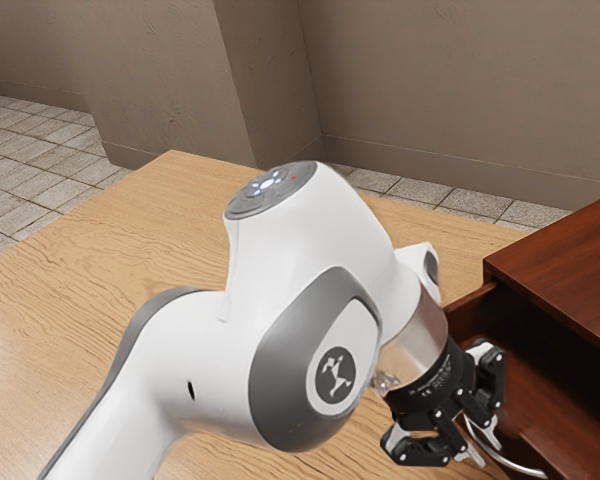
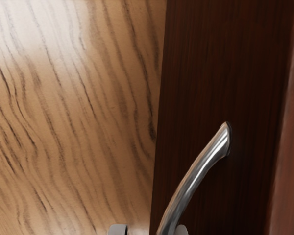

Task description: Pull the drawer handle with one arm to open the drawer

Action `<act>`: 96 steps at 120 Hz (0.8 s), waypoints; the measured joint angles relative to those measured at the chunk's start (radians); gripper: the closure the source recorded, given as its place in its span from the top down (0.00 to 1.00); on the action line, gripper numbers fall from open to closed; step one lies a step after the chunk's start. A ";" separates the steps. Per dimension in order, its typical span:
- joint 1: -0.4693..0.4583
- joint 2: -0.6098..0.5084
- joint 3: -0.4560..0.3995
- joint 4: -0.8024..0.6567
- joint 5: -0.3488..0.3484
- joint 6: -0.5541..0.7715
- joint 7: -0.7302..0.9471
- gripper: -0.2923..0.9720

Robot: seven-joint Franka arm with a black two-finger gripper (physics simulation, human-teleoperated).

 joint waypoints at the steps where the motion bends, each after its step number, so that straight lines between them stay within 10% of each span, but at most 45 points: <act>1: -0.001 0.000 0.000 -0.001 0.000 0.000 0.000 0.24; 96: -0.065 -0.006 0.057 -0.058 0.035 -0.024 -0.008 0.24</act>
